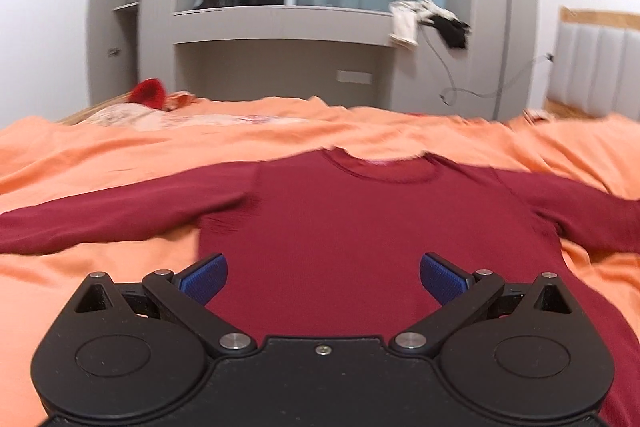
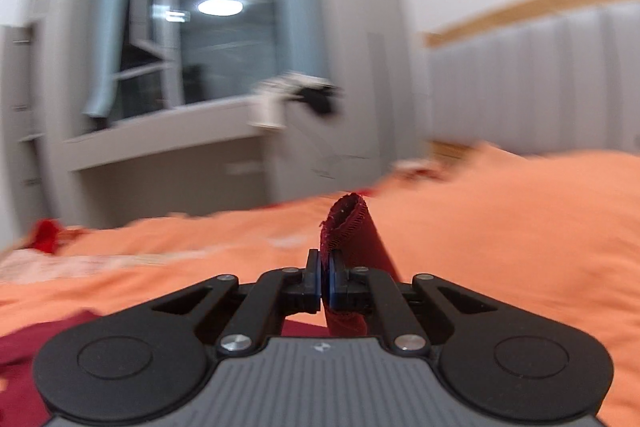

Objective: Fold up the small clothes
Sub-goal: 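Carry the held sleeve across the shirt body with the right gripper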

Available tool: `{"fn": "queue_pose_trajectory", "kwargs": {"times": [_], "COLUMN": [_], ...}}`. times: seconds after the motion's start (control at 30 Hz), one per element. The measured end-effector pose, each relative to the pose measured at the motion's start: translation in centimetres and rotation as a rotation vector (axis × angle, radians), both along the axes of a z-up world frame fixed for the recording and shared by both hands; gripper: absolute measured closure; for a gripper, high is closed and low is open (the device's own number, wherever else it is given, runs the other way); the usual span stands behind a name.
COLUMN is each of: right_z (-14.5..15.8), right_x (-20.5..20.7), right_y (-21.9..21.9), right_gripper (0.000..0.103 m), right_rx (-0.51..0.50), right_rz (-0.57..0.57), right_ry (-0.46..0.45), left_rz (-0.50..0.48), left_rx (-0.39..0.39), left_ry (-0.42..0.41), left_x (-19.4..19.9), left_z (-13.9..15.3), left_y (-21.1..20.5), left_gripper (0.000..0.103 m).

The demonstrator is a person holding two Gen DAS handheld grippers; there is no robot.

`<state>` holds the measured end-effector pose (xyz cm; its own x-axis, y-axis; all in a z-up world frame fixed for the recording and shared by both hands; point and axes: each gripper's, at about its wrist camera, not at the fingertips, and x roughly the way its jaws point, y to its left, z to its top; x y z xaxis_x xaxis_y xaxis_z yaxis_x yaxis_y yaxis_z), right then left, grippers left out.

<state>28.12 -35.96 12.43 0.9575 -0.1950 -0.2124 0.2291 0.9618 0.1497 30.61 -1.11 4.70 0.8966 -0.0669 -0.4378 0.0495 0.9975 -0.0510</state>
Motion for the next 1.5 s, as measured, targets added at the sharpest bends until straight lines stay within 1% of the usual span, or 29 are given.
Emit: {"fn": "queue_pose_trajectory", "kwargs": {"times": [0.17,0.27,0.33,0.43,0.53,0.6,0.67,0.7,0.73,0.77,0.8,0.87,0.93,1.0,1.07,1.13,1.17,1.23,1.3,1.33,1.37,1.4,1.43,1.5], "right_z": [1.5,1.1,0.0,-2.3,-5.3,-7.1,-8.8,-9.4,-9.6,-9.8,-9.7,-9.0,-8.3,-7.8,-7.6,-8.0,-8.4,-9.1,-10.1,-10.6,-11.2,-11.7,-12.1,-13.0], "right_x": [1.5,2.3,2.6,2.9,3.6,3.2,2.6,2.2,1.7,0.9,-0.3,-1.3,-1.7,-2.4,-2.5,-2.8,-2.8,-2.0,-1.4,-0.9,-0.3,0.2,0.7,1.6], "right_y": [9.4,14.3,17.6,21.2,24.3,26.5,27.1,27.2,27.4,26.8,26.0,24.5,22.3,19.4,16.3,13.2,12.0,9.3,6.7,5.7,4.9,4.4,4.0,4.1], "right_gripper": [0.099,0.099,0.099,0.099,0.099,0.099,0.093,0.083,0.075,0.058,0.044,0.035,0.028,0.014,0.01,0.005,0.0,0.001,0.001,0.003,0.009,0.014,0.015,0.02], "right_rx": [-0.043,-0.064,-0.091,-0.132,-0.167,-0.203,-0.223,-0.23,-0.234,-0.235,-0.237,-0.248,-0.267,-0.275,-0.275,-0.306,-0.329,-0.359,-0.337,-0.328,-0.329,-0.337,-0.355,-0.428], "right_rz": [0.238,0.367,0.442,0.531,0.607,0.652,0.703,0.725,0.744,0.759,0.767,0.759,0.718,0.654,0.584,0.484,0.435,0.337,0.255,0.24,0.229,0.219,0.211,0.201], "right_ry": [-0.047,-0.035,-0.014,0.045,0.151,0.217,0.277,0.304,0.319,0.322,0.313,0.285,0.258,0.236,0.215,0.195,0.2,0.24,0.263,0.286,0.312,0.336,0.354,0.371], "left_rz": [0.089,0.149,0.193,0.273,0.337,0.368,0.383,0.381,0.372,0.359,0.338,0.285,0.219,0.161,0.104,0.081,0.076,0.069,0.076,0.087,0.093,0.1,0.105,0.112], "left_rx": [-0.029,-0.054,-0.09,-0.13,-0.165,-0.172,-0.175,-0.177,-0.181,-0.184,-0.193,-0.217,-0.237,-0.248,-0.236,-0.199,-0.175,-0.125,-0.081,-0.056,-0.044,-0.046,-0.059,-0.092], "left_ry": [-0.03,-0.058,-0.072,-0.095,-0.11,-0.108,-0.095,-0.087,-0.075,-0.066,-0.057,-0.055,-0.059,-0.061,-0.05,-0.028,-0.01,0.042,0.092,0.118,0.133,0.146,0.155,0.167], "left_x": [-0.7,-1.1,-1.4,-1.7,-2.0,-2.0,-1.7,-1.5,-1.3,-1.2,-1.0,-0.9,-0.7,-0.3,0.6,1.4,1.9,2.6,3.2,3.3,3.4,3.5,3.6,3.7], "left_z": [1.7,2.8,3.4,4.2,4.7,4.7,4.5,4.4,4.3,4.0,3.9,3.5,3.0,2.4,1.8,0.8,0.2,-1.0,-1.9,-2.3,-2.5,-2.8,-2.9,-3.2], "left_y": [3.5,5.7,7.4,9.8,12.1,12.8,13.2,13.4,13.4,13.3,13.1,12.7,11.6,10.4,9.0,7.4,6.7,5.4,4.7,4.4,4.4,4.6,4.9,5.6], "left_gripper": [0.001,0.001,0.001,0.001,0.001,0.001,0.001,0.001,0.001,0.001,0.001,0.001,0.001,0.001,0.001,0.001,0.001,0.001,0.001,0.001,0.001,0.001,0.001,0.001]}}
